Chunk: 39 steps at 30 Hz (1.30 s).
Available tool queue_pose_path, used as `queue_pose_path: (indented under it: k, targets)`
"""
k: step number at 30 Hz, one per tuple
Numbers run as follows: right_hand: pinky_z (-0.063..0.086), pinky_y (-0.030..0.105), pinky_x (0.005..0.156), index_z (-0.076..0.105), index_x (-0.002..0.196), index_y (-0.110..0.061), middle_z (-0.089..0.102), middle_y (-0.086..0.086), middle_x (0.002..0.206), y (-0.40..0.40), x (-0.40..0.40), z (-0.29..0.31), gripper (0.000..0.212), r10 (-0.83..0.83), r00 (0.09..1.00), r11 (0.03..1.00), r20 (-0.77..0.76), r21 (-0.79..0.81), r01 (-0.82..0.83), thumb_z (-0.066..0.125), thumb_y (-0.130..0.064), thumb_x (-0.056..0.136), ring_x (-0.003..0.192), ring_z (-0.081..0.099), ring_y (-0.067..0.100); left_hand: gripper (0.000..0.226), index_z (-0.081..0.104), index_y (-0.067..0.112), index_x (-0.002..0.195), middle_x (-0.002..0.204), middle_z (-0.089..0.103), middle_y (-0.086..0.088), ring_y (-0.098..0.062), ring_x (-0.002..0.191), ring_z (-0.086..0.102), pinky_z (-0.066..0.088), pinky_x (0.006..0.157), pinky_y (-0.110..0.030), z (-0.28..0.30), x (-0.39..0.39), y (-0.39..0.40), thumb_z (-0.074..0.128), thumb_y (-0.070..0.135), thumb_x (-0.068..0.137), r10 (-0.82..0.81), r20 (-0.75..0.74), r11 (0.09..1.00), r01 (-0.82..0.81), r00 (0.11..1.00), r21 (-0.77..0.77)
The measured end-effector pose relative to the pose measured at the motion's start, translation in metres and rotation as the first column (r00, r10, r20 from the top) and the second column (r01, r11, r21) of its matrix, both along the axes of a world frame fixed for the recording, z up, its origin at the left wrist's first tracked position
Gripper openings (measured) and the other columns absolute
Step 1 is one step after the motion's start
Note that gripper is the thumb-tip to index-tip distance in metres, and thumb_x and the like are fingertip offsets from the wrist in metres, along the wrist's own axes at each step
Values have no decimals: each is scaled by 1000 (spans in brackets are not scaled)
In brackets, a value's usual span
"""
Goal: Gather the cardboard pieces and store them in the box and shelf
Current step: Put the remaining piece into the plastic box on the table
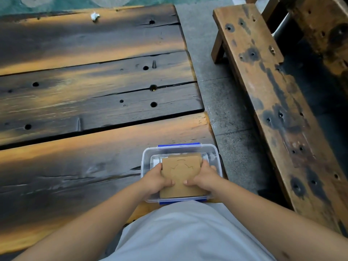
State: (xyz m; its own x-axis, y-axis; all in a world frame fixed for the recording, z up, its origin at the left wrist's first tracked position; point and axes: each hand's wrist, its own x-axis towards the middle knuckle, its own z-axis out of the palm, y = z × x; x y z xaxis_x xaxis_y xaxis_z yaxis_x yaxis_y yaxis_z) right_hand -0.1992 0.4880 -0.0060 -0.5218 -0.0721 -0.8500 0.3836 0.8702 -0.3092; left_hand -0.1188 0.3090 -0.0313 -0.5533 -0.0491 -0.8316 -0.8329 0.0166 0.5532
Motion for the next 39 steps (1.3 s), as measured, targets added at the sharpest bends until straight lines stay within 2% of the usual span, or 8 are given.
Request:
queue_pose_path:
  k: [8, 13, 18, 22, 27, 32, 36, 39]
  targets:
    - [54, 41, 92, 57, 100, -21, 64, 5, 118, 7, -18, -2, 60, -29, 981, 990, 191, -130, 55, 91, -43, 56, 98, 64, 20, 78, 40, 21, 137, 115, 63, 3, -15, 97, 63, 54, 70, -23, 5, -6, -5, 83, 20, 71, -102, 69, 993, 105, 992, -52]
    - [53, 40, 95, 61, 118, -18, 65, 3, 120, 6, -20, -3, 75, -26, 980, 982, 197, -179, 62, 91, -45, 54, 103, 65, 21, 82, 39, 30, 135, 116, 60, 5, -19, 104, 60, 54, 87, -34, 11, -12, -3, 85, 24, 68, -233, 131, 969, 241, 964, -50]
    - [52, 34, 81, 61, 110, -29, 64, -4, 118, 6, -22, -4, 69, -34, 972, 977, 235, -196, 82, 88, -55, 53, 99, 63, 16, 59, 52, 24, 124, 117, 66, -3, -26, 107, 64, 53, 77, -36, 21, -22, -5, 81, 26, 72, -324, 204, 943, 334, 924, -14]
    - [52, 41, 94, 65, 109, -24, 66, -2, 114, 5, -26, -4, 82, 8, 976, 986, 216, -166, 28, 82, -68, 42, 102, 64, 21, 53, 59, 21, 120, 114, 68, -7, -30, 103, 66, 54, 73, -37, 26, -29, -6, 82, 28, 72, -367, 221, 923, 383, 904, -35]
    - [49, 43, 98, 57, 116, -21, 62, 3, 124, 5, -30, 0, 86, 24, 971, 988, 240, -152, 13, 78, -72, 51, 107, 61, 24, 59, 60, 21, 123, 119, 67, -5, -28, 108, 64, 52, 95, -46, 24, -28, -8, 84, 30, 69, -359, 225, 928, 373, 906, -18]
    - [43, 45, 102, 31, 148, -20, 46, 3, 146, 11, -18, 1, 112, -290, 906, 903, 308, -226, 366, 69, -77, 59, 126, 50, 27, 77, 35, 31, 130, 127, 58, -1, -26, 108, 62, 54, 93, -44, 26, -13, -8, 81, 38, 69, -151, 97, 982, 160, 984, -97]
    - [53, 44, 91, 69, 113, -21, 77, 5, 98, 19, -7, 1, 69, -513, 736, 722, 442, -242, 648, 52, -77, 76, 96, 71, 22, 62, 48, 17, 133, 122, 63, -6, -24, 101, 65, 53, 91, -46, 32, 5, -2, 65, 49, 84, 339, 180, 912, -370, 924, 181]
    - [56, 41, 76, 71, 100, -17, 77, 8, 88, 22, -1, -1, 70, -545, 691, 671, 475, -247, 699, 42, -78, 82, 83, 75, 25, 54, 65, 16, 115, 105, 75, -8, -26, 97, 71, 57, 83, -42, 37, 10, 6, 49, 60, 89, 403, 295, 821, -485, 866, 301]
